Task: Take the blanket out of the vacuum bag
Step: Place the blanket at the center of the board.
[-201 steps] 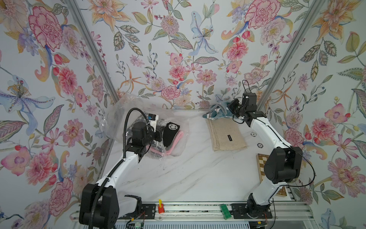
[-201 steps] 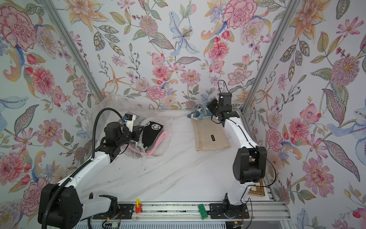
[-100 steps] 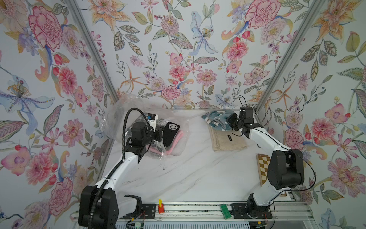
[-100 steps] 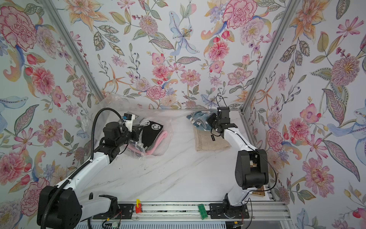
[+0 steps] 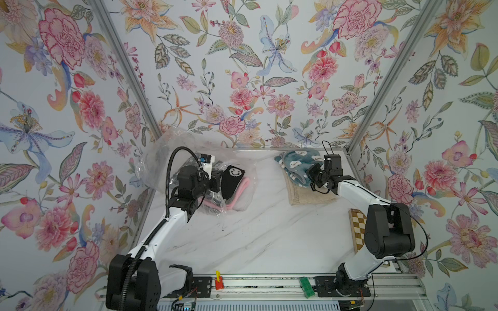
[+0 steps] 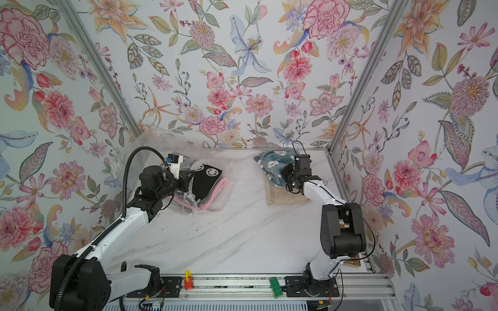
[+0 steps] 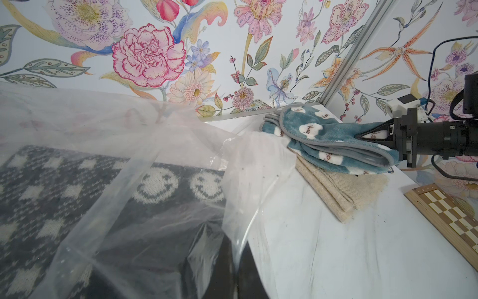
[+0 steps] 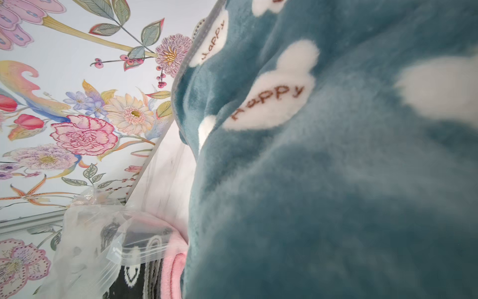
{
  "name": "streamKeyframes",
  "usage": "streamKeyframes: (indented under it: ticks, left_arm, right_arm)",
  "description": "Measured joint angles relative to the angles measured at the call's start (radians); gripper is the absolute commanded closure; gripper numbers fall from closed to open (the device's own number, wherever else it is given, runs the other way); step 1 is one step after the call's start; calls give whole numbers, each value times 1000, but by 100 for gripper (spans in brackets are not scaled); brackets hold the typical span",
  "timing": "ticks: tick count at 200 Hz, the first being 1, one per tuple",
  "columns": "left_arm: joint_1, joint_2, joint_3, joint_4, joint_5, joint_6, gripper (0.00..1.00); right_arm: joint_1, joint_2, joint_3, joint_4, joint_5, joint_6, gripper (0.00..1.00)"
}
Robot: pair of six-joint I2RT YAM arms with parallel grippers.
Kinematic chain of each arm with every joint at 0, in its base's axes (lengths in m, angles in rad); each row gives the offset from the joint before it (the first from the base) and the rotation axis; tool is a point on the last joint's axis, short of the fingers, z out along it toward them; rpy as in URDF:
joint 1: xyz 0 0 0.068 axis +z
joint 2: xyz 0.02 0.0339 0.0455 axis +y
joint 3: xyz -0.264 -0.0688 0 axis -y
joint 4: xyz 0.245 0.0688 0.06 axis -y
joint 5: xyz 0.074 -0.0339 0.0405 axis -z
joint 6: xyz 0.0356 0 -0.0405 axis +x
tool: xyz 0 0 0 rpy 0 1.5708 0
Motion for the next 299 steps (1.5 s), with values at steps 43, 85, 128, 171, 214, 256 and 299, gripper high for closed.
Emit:
streamKeyframes:
  ticks: [43,85,128,171,214,256,299]
  left_arm:
    - [0,-5,0,-2,0,0,99]
    - [0,-6,0,-7,0,0,99]
    - [0,-7,0,-7,0,0,99]
    - [0,-11,0,-8,0,0,99]
    - [0,-12,0,-9,0,0,99]
    - [0,-16,0,-10,0,0,99]
    - [0,-27,0,-10,0,0,98]
  right_arm:
    - [26,-48,-59,3,39,5,82]
    - [40,-51,-128,15,61,12,72]
    - [72,-51,-194,31,74,7,52]
    - [113,-76,-227,-21,130,-49,14]
    - [211,-288,-244,-201,338,-160,8]
    - [417,-261,12,-406,614,-453,8]
    - [544,66,229,-533,900,-734,16]
